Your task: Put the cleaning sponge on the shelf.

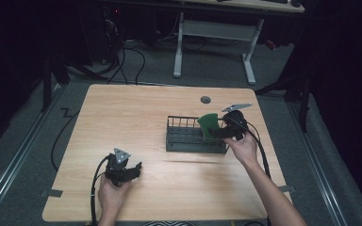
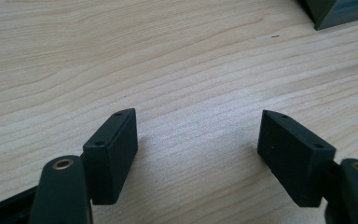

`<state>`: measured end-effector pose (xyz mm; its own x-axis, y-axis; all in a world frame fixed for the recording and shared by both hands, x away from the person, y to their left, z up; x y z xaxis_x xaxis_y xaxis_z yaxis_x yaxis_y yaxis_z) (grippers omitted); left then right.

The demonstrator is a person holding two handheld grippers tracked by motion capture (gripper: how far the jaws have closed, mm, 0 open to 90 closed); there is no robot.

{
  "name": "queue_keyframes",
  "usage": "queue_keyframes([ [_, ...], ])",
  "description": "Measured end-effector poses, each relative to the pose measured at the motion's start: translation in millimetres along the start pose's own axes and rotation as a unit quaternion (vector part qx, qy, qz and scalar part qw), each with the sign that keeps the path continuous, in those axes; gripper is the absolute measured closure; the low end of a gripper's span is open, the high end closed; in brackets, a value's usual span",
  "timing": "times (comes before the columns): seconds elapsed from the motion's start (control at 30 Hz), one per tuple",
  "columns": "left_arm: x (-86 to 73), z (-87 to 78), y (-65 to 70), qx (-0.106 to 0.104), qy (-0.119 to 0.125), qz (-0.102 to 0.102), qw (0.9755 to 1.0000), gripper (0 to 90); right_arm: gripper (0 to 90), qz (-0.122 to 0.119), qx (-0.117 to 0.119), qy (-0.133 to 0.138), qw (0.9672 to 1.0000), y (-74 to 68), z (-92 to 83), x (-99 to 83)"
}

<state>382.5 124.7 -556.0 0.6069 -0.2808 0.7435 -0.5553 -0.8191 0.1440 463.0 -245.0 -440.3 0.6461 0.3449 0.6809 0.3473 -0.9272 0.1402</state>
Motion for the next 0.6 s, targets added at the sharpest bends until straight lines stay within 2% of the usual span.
queue_keyframes([
  [0.27,0.0,0.0,0.0,0.000,0.000,0.000,1.0000,29.1,19.0,0.023,0.002,0.016,0.9996,14.7,-15.9,-9.9],
  [0.5,0.0,0.0,0.1,0.000,0.000,0.000,1.0000,29.0,20.4,0.035,0.004,0.041,0.9985,23.7,-35.4,-18.4],
  [0.6,0.0,0.0,0.0,0.000,0.000,0.000,1.0000,29.1,20.4,0.043,-0.001,0.040,0.9983,31.4,-41.0,-25.6],
])
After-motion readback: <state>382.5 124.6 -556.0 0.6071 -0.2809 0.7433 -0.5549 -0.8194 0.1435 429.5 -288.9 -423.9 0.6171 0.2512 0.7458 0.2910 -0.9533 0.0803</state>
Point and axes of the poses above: each handheld gripper's, and its own axes: z roughly forward along the jaws, x roughly out of its top, y roughly to its right, the point moved 3 cm from there along z, roughly forward along the jaws, and after that the axes turned 11 degrees about -x, right-handed, at the moved point
